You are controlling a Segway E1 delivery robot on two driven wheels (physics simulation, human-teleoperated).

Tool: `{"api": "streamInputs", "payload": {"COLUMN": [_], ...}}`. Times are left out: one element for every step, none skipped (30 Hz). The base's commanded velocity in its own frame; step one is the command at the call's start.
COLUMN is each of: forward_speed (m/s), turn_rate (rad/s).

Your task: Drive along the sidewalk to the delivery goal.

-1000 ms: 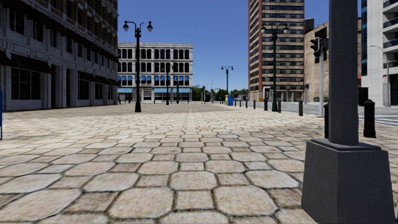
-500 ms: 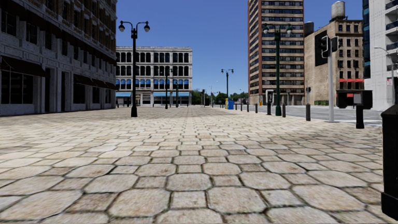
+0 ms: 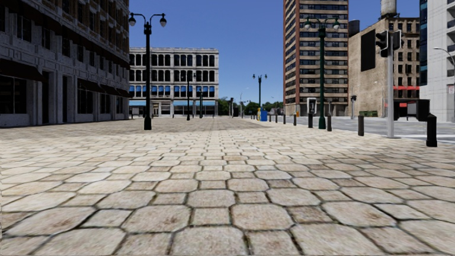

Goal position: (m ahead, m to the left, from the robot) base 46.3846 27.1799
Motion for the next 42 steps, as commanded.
{"api": "streamInputs", "payload": {"forward_speed": [1.36, 1.37, 1.37, 1.4, 1.4, 1.45, 1.5, 2.0, 2.0, 2.0, 2.0, 2.0, 2.0, 2.0, 2.0, 2.0, 2.0, 2.0, 2.0, 2.0, 2.0, 2.0, 2.0, 2.0, 2.0, 2.0, 2.0, 2.0, 2.0, 2.0, 2.0, 2.0, 2.0, 2.0, 2.0, 2.0, 2.0, 2.0, 2.0, 2.0, 2.0, 2.0], "turn_rate": [0.0, 0.0, 0.0, 0.0, 0.0, 0.0, 0.0, 0.0, 0.0, 0.0, 0.0, 0.0, 0.0, 0.0, 0.0, 0.0, 0.0, 0.0, 0.0, 0.0, 0.0, 0.0, 0.0, 0.0, 0.0, 0.0, 0.0, 0.0, 0.0, 0.0, 0.0, 0.0, 0.0, 0.0, 0.0, 0.0, 0.0, 0.0, 0.0, 0.0, 0.0, 0.0]}}
